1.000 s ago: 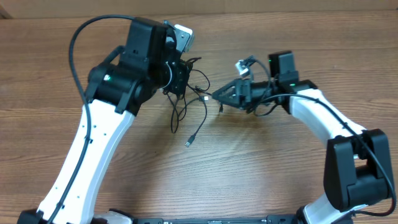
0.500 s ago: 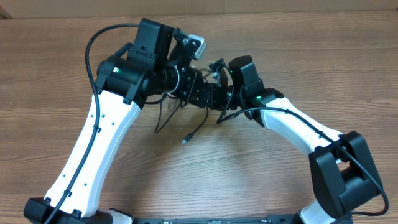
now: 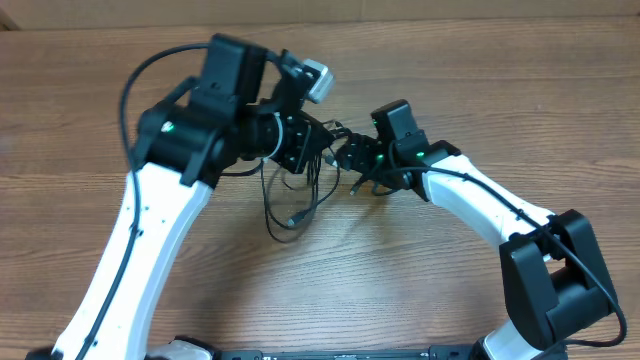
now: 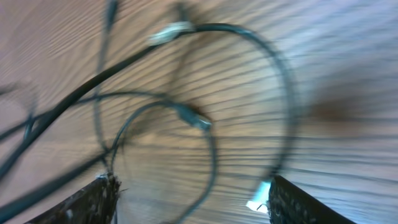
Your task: Untangle cables
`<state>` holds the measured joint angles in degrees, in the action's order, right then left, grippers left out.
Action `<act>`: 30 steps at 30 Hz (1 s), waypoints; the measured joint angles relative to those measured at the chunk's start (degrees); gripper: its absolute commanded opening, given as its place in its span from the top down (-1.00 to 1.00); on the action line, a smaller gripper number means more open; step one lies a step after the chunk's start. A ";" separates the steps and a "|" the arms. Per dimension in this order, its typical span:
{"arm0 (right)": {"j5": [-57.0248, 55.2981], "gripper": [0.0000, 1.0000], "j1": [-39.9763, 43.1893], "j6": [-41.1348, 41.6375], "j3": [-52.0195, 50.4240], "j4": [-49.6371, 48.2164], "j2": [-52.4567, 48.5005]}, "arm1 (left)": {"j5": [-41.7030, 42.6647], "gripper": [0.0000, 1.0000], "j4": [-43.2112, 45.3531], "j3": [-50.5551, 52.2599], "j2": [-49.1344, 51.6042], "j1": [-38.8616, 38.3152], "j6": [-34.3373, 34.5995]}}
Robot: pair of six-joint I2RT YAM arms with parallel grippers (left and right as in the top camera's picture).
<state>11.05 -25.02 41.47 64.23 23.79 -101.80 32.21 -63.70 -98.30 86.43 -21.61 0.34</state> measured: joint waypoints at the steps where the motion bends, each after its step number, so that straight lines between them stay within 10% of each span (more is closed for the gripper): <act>1: -0.20 -0.57 0.42 0.04 0.00 0.44 0.00 | -0.57 0.92 -0.02 0.00 -1.09 0.57 0.98; 14: -1.16 -0.99 15.54 -2.40 0.00 14.71 0.00 | -12.79 0.92 -2.56 0.00 -12.13 8.96 9.68; 22: 27.10 -1.00 13.99 -21.05 0.00 9.73 -0.02 | -15.10 0.92 -2.27 0.00 -9.29 8.96 15.21; 30: 25.94 -1.00 9.75 -22.99 0.00 9.35 -0.02 | -27.36 0.81 -4.74 0.00 -8.87 8.96 17.16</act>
<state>36.99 -15.27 18.48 64.23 33.15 -101.82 4.84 -68.45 -98.30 77.56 -12.64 17.50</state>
